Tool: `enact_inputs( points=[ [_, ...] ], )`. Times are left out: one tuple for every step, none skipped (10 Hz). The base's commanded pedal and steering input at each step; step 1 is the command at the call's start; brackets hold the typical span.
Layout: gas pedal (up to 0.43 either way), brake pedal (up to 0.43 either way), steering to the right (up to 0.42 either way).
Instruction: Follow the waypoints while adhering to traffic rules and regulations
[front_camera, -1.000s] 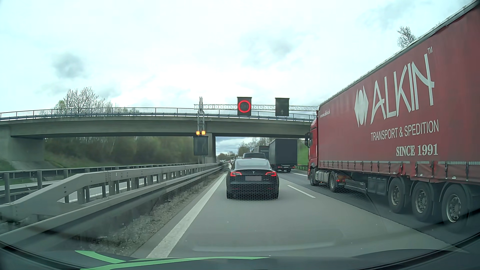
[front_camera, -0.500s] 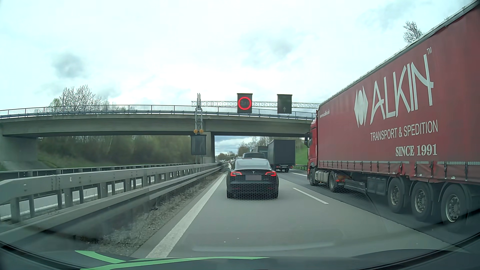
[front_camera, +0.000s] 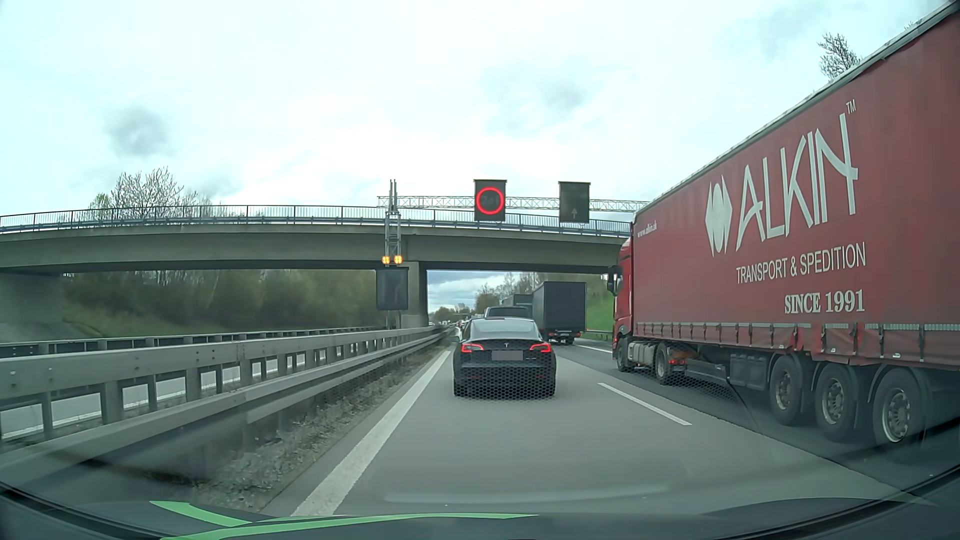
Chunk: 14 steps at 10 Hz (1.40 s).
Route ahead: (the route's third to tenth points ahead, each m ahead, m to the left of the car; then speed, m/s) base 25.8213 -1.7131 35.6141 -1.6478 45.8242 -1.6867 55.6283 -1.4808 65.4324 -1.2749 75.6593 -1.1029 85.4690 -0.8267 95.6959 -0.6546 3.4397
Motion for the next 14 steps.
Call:
enact_inputs(
  points=[
    [0.087,0.000,-0.001],
    [0.087,0.000,0.000],
    [0.087,0.000,0.000],
    [0.087,0.000,-0.001],
    [0.087,0.000,-0.001],
    [0.087,0.000,-0.001],
    [0.087,0.000,0.000],
    [0.087,0.000,-0.001],
    [0.087,0.000,-0.001],
    [0.087,0.000,0.000],
    [0.087,0.000,0.000],
    [0.087,0.000,0.000],
    [0.098,0.000,0.000],
    [0.098,0.000,0.000]
  ],
)
